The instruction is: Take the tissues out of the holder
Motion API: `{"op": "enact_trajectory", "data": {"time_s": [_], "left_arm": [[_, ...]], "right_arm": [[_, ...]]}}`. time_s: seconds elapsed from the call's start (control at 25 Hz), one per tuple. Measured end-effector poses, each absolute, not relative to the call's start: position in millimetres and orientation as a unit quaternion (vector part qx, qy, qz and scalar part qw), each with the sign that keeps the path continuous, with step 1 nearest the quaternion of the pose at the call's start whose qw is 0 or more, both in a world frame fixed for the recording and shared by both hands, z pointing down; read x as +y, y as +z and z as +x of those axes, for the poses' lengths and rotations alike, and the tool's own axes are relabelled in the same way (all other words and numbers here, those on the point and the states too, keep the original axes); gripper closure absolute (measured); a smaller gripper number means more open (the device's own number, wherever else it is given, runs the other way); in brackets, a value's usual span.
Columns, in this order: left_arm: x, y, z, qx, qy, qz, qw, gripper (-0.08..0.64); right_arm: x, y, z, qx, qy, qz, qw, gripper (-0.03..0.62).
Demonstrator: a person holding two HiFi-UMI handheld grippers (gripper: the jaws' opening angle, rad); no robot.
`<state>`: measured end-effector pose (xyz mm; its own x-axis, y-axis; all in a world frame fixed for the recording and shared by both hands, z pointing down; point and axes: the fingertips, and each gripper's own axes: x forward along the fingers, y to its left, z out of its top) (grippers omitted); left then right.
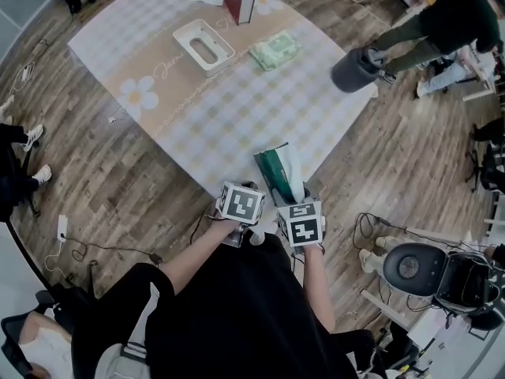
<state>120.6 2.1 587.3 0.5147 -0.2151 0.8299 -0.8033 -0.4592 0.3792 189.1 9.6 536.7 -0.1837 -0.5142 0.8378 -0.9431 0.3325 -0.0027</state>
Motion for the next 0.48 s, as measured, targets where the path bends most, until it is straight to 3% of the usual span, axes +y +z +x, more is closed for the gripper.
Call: {"op": "enact_trajectory", "data": {"time_s": [0.48], "left_arm": [[-8.4, 586.2, 132.5, -0.383, 0.335, 0.751, 0.421, 0.554]], "right_arm": [[-12.1, 547.4, 217.9, -0.734, 0.266, 0.482, 0.399, 0.374]]}}
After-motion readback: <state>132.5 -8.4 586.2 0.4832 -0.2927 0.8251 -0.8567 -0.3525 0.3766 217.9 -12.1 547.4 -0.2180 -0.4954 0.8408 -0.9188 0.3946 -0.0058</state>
